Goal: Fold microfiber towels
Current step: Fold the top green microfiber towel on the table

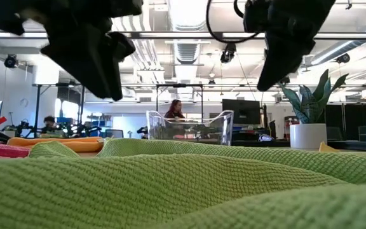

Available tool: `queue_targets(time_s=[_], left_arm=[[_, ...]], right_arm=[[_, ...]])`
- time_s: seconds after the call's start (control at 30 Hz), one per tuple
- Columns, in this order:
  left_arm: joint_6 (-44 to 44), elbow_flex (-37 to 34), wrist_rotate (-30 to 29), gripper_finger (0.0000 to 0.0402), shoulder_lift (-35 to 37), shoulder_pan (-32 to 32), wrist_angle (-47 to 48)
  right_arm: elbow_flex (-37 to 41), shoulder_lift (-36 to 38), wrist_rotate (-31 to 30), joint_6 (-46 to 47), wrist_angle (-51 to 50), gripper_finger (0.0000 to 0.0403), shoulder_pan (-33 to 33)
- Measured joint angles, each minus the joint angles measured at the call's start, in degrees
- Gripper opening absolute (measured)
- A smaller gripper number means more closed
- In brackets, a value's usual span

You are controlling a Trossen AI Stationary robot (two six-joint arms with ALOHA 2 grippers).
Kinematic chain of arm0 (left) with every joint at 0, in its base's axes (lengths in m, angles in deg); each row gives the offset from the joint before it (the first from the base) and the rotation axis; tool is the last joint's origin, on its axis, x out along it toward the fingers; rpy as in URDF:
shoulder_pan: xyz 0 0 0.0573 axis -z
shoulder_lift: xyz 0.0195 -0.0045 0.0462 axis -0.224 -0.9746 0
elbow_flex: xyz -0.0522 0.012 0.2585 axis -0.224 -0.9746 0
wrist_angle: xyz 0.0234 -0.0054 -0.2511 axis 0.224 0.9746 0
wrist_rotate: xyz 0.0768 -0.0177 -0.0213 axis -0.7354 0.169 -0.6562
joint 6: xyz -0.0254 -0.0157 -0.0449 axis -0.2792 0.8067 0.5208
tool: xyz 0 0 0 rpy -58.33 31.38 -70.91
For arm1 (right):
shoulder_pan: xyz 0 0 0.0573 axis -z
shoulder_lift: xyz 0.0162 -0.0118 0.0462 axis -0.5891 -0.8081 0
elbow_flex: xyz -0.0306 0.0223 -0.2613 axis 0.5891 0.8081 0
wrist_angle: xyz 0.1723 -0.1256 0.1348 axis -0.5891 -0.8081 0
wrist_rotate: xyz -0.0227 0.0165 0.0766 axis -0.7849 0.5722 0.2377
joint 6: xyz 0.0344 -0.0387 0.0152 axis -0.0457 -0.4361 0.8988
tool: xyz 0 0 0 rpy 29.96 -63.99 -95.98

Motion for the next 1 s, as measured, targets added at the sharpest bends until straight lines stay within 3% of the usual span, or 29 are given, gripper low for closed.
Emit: queue_targets(time_s=[0.2,0.5,1.0], left_arm=[[-0.19,-0.72,-1.1,0.012,-1.87,-0.9,1.17],[-3.08,-3.73,-0.13,0.012,-6.27,-0.94,0.01],[-8.94,-3.91,-3.24,0.012,-11.22,-1.7,-5.78]], right_arm=[[0.0,-0.43,2.34,-8.66,4.83,0.0119,0.13],[0.04,-3.6,2.46,-10.74,6.38,0.0165,0.15],[0.0,-11.52,3.0,-12.07,12.79,0.0169,0.39]])
